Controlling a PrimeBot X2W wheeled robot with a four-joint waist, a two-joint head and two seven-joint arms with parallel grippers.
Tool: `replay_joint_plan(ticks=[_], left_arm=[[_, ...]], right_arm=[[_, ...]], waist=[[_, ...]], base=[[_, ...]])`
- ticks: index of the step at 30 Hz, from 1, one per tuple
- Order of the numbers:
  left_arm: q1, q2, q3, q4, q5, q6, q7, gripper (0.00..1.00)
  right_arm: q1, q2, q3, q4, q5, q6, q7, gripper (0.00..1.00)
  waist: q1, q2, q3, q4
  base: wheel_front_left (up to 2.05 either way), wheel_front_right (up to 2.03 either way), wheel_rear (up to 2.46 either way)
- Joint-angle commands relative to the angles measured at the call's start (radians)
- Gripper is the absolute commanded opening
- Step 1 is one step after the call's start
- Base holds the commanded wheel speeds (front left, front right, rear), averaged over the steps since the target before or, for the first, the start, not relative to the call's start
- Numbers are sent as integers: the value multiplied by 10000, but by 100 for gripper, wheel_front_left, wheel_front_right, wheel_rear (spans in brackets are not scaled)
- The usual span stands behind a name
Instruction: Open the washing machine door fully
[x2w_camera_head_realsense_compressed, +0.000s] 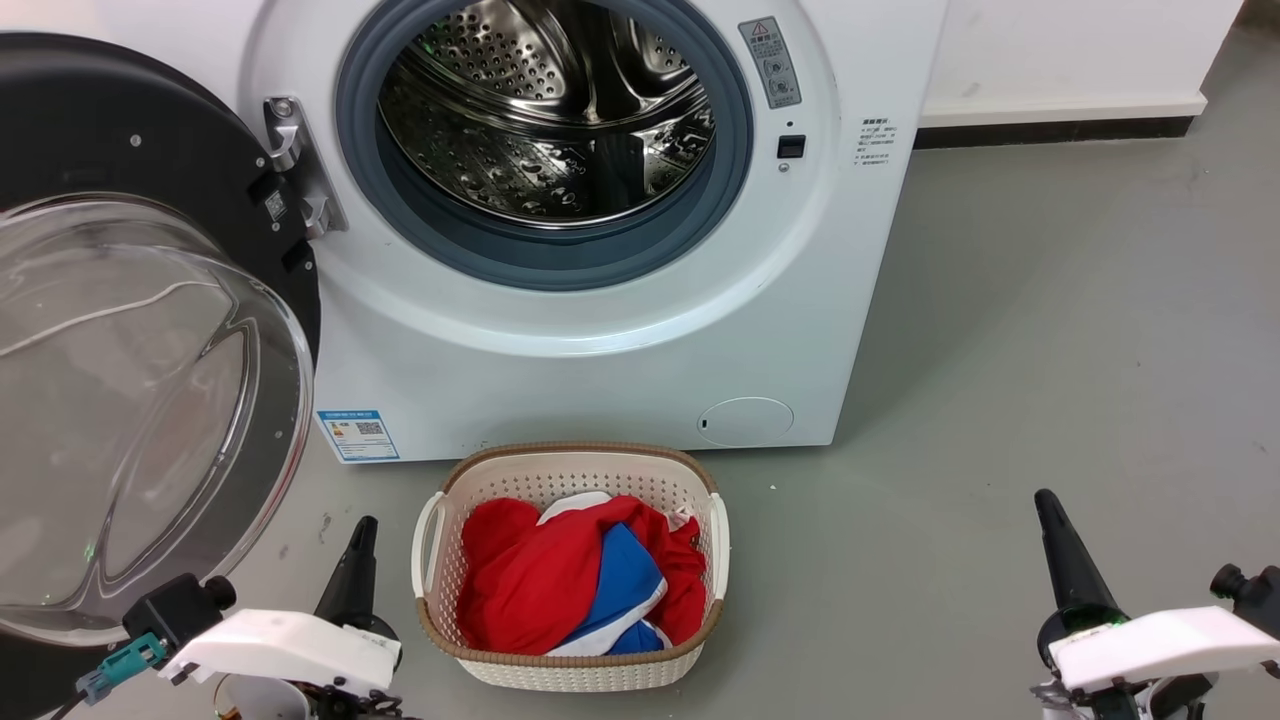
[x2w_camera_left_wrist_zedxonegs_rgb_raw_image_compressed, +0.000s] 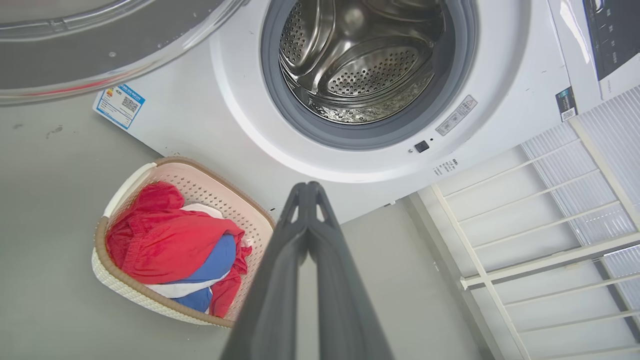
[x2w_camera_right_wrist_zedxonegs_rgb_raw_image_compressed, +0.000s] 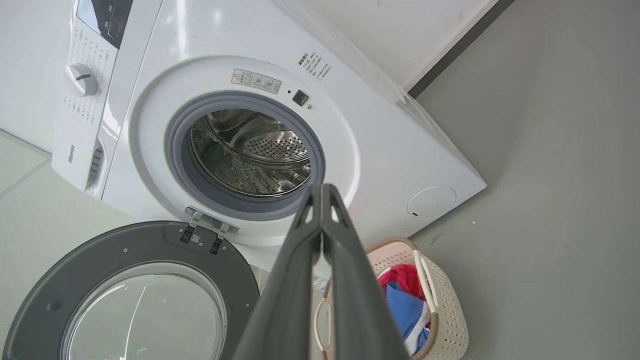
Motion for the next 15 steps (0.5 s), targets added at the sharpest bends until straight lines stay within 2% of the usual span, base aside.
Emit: replay_joint_plan(ticks=[1, 15], left_arm=[[-286, -37, 167, -47, -334, -118, 60, 0], [-418, -349, 609, 133, -1655, -458, 365, 0]], right_arm=[[-296, -83, -41, -49, 396, 1, 48, 0], [-487, -88, -142, 150, 1982, 1, 278, 0]], waist=[[0, -1, 2, 15], [0, -1, 16, 113]], base=[[0, 0, 0], [0, 0, 0]])
